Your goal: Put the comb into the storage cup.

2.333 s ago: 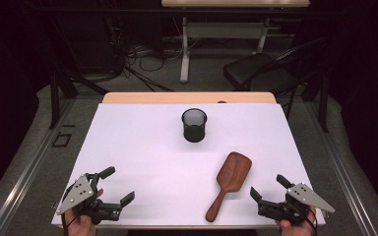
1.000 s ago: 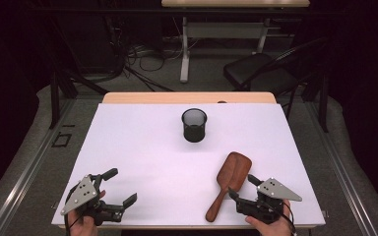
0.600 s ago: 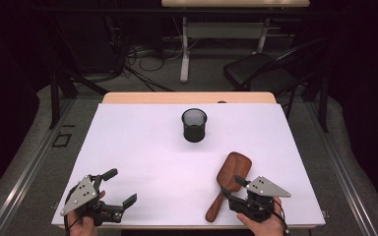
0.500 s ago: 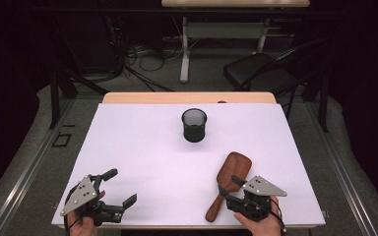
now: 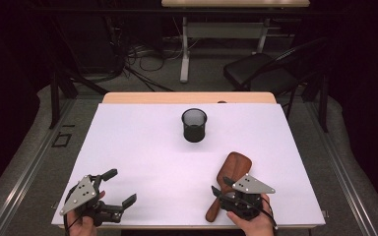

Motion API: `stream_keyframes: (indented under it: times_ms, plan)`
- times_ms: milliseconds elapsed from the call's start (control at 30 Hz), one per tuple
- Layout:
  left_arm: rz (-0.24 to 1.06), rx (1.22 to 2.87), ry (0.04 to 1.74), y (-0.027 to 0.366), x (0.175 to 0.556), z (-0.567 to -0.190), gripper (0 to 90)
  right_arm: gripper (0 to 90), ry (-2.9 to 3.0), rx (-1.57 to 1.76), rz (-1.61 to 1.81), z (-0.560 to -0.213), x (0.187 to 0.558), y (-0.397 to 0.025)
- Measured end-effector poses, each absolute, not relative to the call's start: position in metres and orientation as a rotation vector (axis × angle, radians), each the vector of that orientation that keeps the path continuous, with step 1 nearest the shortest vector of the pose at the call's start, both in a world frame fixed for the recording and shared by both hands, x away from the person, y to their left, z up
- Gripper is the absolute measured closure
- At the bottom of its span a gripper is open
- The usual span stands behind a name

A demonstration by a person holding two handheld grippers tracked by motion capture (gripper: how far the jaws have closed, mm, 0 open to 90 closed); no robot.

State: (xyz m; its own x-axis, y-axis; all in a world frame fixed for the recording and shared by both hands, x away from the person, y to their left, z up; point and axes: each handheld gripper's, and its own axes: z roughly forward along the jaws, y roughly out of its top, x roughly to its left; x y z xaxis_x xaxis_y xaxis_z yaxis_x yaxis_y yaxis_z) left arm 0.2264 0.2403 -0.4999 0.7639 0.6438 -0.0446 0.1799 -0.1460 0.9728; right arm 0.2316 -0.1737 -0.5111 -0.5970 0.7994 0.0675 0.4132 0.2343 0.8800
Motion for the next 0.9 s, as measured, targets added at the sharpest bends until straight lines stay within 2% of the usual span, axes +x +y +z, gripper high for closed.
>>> stream_keyframes:
  times_ms: [100, 133, 167, 200, 267, 300, 367, 533, 900]
  plan:
    - [0.457, 1.701, 0.655, 0.240, 0.226, -0.500, 0.4, 57.8, 2.144, 1.129, 1.304, -0.515, 0.233, -0.172]
    - [0.454, 1.703, 0.651, 0.240, 0.227, -0.500, 0.4, 62.8, 2.172, 1.128, 1.282, -0.518, 0.233, -0.170]
    - [0.454, 1.703, 0.651, 0.240, 0.227, -0.500, 0.4, 62.8, 2.172, 1.128, 1.282, -0.518, 0.233, -0.170]
    - [0.453, 1.711, 0.652, 0.240, 0.227, -0.500, 0.4, 67.9, 2.199, 1.118, 1.252, -0.520, 0.234, -0.168]
    - [0.452, 1.709, 0.650, 0.239, 0.227, -0.500, 0.4, 69.0, 2.206, 1.113, 1.243, -0.522, 0.234, -0.167]
    - [0.450, 1.709, 0.650, 0.239, 0.227, -0.501, 0.4, 73.9, 2.233, 1.104, 1.217, -0.525, 0.234, -0.164]
    - [0.448, 1.712, 0.654, 0.239, 0.227, -0.501, 0.4, 76.0, 2.241, 1.103, 1.207, -0.526, 0.234, -0.163]
    - [0.445, 1.710, 0.651, 0.239, 0.227, -0.501, 0.4, 88.9, 2.277, 1.090, 1.171, -0.532, 0.234, -0.160]
    - [0.438, 1.712, 0.651, 0.240, 0.228, -0.502, 0.4, 90.0, 2.343, 1.102, 1.135, -0.542, 0.238, -0.155]
